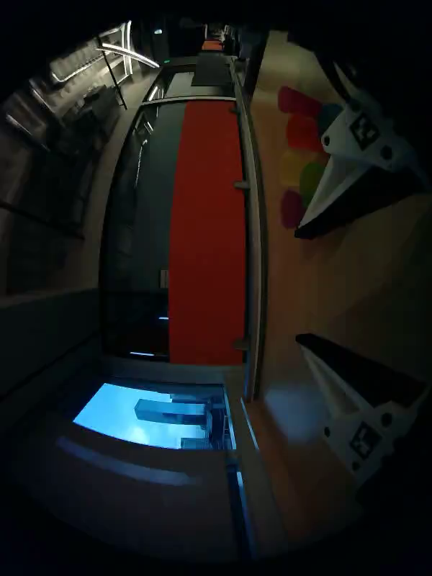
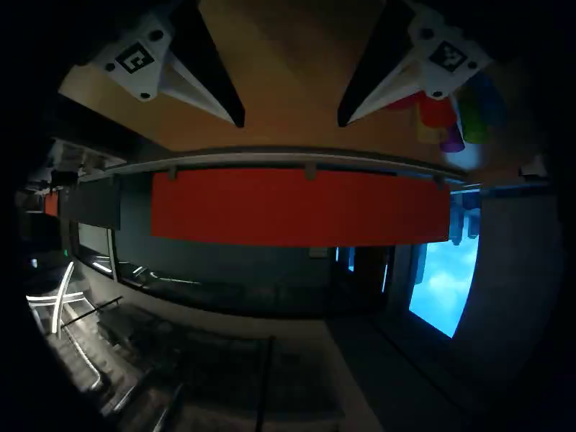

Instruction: Pour water

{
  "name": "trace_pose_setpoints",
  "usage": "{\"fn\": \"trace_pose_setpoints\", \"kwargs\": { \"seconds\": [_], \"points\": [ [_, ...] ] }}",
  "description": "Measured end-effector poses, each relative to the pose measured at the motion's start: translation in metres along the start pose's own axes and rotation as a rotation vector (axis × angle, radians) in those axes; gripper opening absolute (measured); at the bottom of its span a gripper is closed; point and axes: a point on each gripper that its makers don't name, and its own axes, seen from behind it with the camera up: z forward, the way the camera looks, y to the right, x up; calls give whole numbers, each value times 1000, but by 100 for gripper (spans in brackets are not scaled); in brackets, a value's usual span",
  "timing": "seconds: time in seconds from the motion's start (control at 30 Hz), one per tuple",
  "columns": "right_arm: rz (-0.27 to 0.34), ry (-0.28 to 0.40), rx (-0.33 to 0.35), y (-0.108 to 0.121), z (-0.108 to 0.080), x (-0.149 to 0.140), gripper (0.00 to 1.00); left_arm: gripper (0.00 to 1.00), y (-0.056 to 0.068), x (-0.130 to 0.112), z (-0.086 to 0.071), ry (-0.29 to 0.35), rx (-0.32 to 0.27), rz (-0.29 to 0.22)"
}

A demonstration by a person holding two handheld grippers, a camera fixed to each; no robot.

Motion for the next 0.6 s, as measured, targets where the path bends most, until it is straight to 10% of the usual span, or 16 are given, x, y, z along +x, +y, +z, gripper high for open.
{"fn": "trace_pose_setpoints", "kwargs": {
  "seconds": [0.6],
  "points": [
    [52, -65, 57, -13, 7, 79, 100, 98, -1, 98, 11, -3, -56, 13]
  ]
}}
